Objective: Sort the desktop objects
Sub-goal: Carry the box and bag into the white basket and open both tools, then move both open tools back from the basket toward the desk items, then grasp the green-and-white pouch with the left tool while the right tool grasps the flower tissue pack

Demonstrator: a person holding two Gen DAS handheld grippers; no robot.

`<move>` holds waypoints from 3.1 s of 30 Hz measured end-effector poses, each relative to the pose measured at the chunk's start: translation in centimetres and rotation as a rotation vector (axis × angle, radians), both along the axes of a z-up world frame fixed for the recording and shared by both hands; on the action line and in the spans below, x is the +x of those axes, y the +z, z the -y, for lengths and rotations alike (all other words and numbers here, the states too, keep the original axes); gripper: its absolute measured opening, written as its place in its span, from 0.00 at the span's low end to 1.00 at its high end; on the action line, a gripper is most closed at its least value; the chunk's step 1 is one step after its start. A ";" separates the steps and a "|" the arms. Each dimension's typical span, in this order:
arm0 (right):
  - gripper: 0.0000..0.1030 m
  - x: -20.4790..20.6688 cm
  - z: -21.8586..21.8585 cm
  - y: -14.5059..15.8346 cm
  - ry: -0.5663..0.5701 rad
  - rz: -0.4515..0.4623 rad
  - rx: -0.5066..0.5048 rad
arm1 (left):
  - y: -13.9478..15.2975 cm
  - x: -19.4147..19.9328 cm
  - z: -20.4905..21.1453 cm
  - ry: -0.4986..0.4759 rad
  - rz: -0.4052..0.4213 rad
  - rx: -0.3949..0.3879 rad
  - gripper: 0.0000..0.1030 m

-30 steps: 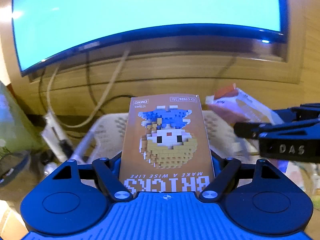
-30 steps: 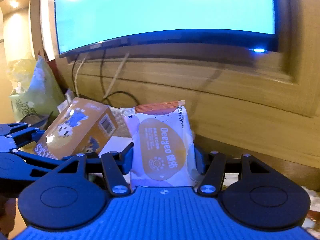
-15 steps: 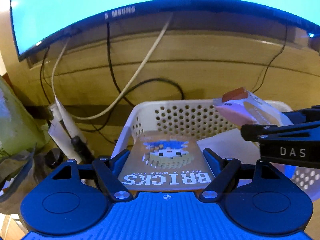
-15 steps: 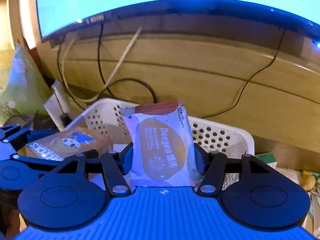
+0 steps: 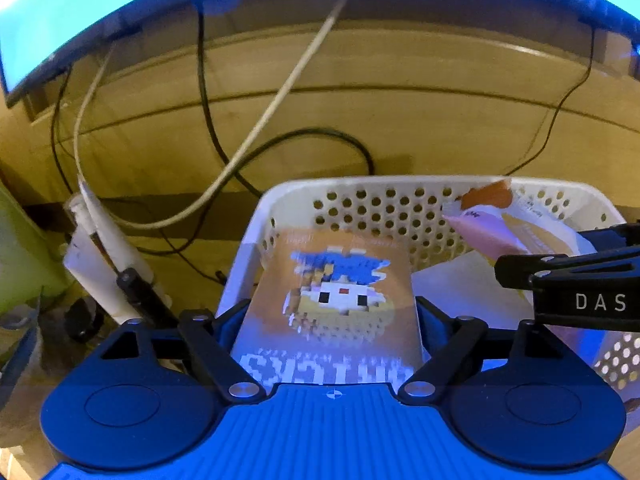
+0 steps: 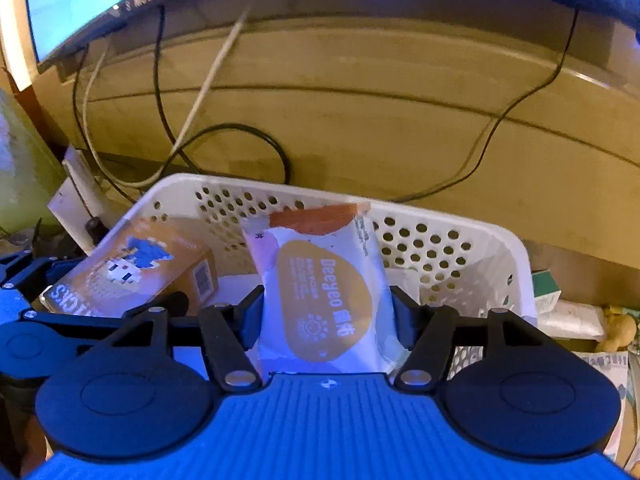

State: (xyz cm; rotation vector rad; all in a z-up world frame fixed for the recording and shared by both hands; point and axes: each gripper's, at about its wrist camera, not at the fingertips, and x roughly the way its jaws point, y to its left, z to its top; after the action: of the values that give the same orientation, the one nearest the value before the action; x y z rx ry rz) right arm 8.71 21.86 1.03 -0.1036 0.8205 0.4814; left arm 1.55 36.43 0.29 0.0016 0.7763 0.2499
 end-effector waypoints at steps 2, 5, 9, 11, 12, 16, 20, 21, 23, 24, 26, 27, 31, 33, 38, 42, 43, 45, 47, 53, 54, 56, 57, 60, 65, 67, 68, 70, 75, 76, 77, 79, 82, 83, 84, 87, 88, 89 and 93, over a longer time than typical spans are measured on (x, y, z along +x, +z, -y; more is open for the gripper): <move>0.67 0.2 -0.2 -0.4 -0.009 -0.012 -0.006 | -0.4 0.4 0.2 -0.009 -0.003 0.027 0.84; 0.68 0.4 -0.3 -0.9 -0.013 -0.019 -0.007 | -0.8 0.9 0.7 -0.014 -0.017 0.065 0.86; 0.68 0.6 -0.2 -0.9 -0.015 -0.027 0.006 | -1.0 1.6 0.9 -0.046 -0.024 0.081 0.86; 0.68 0.4 0.1 -0.8 -0.021 -0.019 0.016 | -1.1 2.0 0.6 -0.058 -0.033 0.064 0.87; 0.70 0.4 0.2 -0.8 -0.026 -0.024 0.024 | -1.3 2.3 0.5 -0.063 -0.042 0.052 0.86; 0.82 0.5 0.7 -0.5 -0.059 -0.029 0.039 | -1.2 3.0 0.1 -0.066 -0.069 0.021 0.88; 0.84 -0.2 1.2 0.2 -0.063 0.000 0.053 | -0.9 3.0 0.2 -0.046 -0.093 -0.007 0.92; 0.84 -0.4 1.4 0.4 -0.061 0.008 0.063 | -0.7 2.8 0.2 -0.039 -0.091 -0.009 0.92; 0.86 -0.7 1.9 1.0 -0.067 0.014 0.085 | 0.1 2.1 0.4 -0.029 -0.066 -0.003 0.93; 0.87 -0.7 2.2 1.2 -0.073 0.005 0.105 | 0.6 1.9 0.5 -0.028 -0.054 0.003 0.93; 0.88 -0.7 3.0 1.4 -0.085 -0.044 0.159 | 1.5 1.2 0.9 -0.019 -0.027 0.022 0.96; 0.88 -0.6 3.3 1.4 -0.088 -0.076 0.190 | 1.8 0.9 1.1 -0.018 -0.016 0.029 0.97; 0.88 -0.8 4.6 1.1 -0.095 -0.130 0.269 | 2.6 0.1 1.6 -0.008 0.008 0.048 0.98; 0.88 -1.3 5.3 1.3 -0.102 -0.085 0.236 | 2.7 -0.1 1.6 -0.002 0.006 0.043 0.98; 0.88 -2.9 7.8 2.0 -0.110 0.033 0.240 | 3.7 -1.2 3.0 0.006 0.054 0.052 0.99; 0.92 -4.1 9.4 2.5 -0.113 0.135 0.208 | 4.5 -1.8 5.8 -0.018 0.102 0.045 1.00; 0.92 -4.4 10.1 2.6 -0.122 0.157 0.201 | 4.6 -1.8 6.6 -0.013 0.107 0.056 1.00; 0.92 -4.8 11.7 2.7 -0.135 0.179 0.207 | 4.7 -1.9 8.2 -0.022 0.121 0.056 1.00; 0.92 -5.1 13.5 2.7 -0.150 0.196 0.212 | 4.6 -1.8 9.5 -0.041 0.132 0.028 1.00; 0.92 -6.0 19.8 1.9 -0.226 0.212 0.200 | 4.1 -1.7 15.4 -0.106 0.140 0.021 1.00; 0.92 -6.0 21.1 1.6 -0.240 0.207 0.192 | 3.9 -1.6 16.3 -0.124 0.139 0.011 1.00; 0.92 -6.2 23.3 0.9 -0.269 0.195 0.175 | 3.6 -1.3 18.6 -0.159 0.140 -0.012 1.00; 0.92 -6.2 24.4 0.4 -0.283 0.186 0.165 | 3.4 -1.3 19.9 -0.181 0.137 -0.014 1.00; 0.92 -6.3 27.7 -0.9 -0.330 0.162 0.135 | 2.7 -1.0 24.0 -0.246 0.132 0.010 1.00; 0.92 -6.6 32.6 -3.2 -0.388 0.126 0.062 | 1.0 -0.6 30.2 -0.336 0.108 -0.009 1.00; 0.92 -6.8 34.6 -4.1 -0.409 0.113 0.038 | 0.2 -0.5 32.5 -0.372 0.093 -0.015 1.00; 0.92 -6.8 35.3 -4.5 -0.416 0.107 0.028 | -0.3 -0.5 33.7 -0.391 0.085 -0.010 1.00; 0.92 -7.0 37.1 -5.3 -0.432 0.102 0.000 | -1.4 -0.5 36.1 -0.426 0.070 0.007 1.00; 0.92 -7.0 41.1 -7.1 -0.453 0.077 -0.059 | -3.9 -0.6 41.1 -0.501 0.033 0.044 1.00; 0.92 -6.8 41.8 -7.4 -0.457 0.069 -0.063 | -4.3 -0.6 41.7 -0.507 0.025 0.041 1.00; 0.92 -6.7 42.4 -7.6 -0.458 0.063 -0.066 | -4.8 -0.4 42.4 -0.513 0.015 0.035 1.00; 0.92 -6.4 43.3 -8.0 -0.456 0.060 -0.076 | -5.6 -0.2 43.5 -0.516 -0.002 0.022 1.00; 0.92 -6.0 44.6 -8.3 -0.446 0.056 -0.080 | -6.7 0.0 44.8 -0.517 -0.020 0.015 1.00; 0.92 -5.9 45.0 -8.4 -0.441 0.054 -0.080 | -7.0 0.2 45.1 -0.519 -0.026 0.013 1.00; 0.92 -5.7 45.4 -8.5 -0.435 0.051 -0.082 | -7.4 0.3 45.6 -0.524 -0.034 0.010 1.00; 0.92 -5.1 46.3 -8.8 -0.412 0.043 -0.092 | -8.6 0.6 46.9 -0.549 -0.044 0.011 1.00; 0.92 -5.0 46.6 -8.9 -0.405 0.038 -0.095 | -9.1 0.8 47.5 -0.557 -0.051 0.018 1.00; 0.92 -4.8 46.8 -9.0 -0.398 0.035 -0.095 | -9.4 0.9 47.9 -0.564 -0.053 0.023 1.00; 0.92 -3.8 47.4 -9.5 -0.368 0.011 -0.097 | -11.0 1.5 49.6 -0.602 -0.067 0.051 1.00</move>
State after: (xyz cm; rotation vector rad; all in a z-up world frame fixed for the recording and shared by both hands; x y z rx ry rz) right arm 4.86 -25.50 -8.51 -0.0429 0.8298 0.0939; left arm 3.09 -13.19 -10.68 0.2888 0.8014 -0.3037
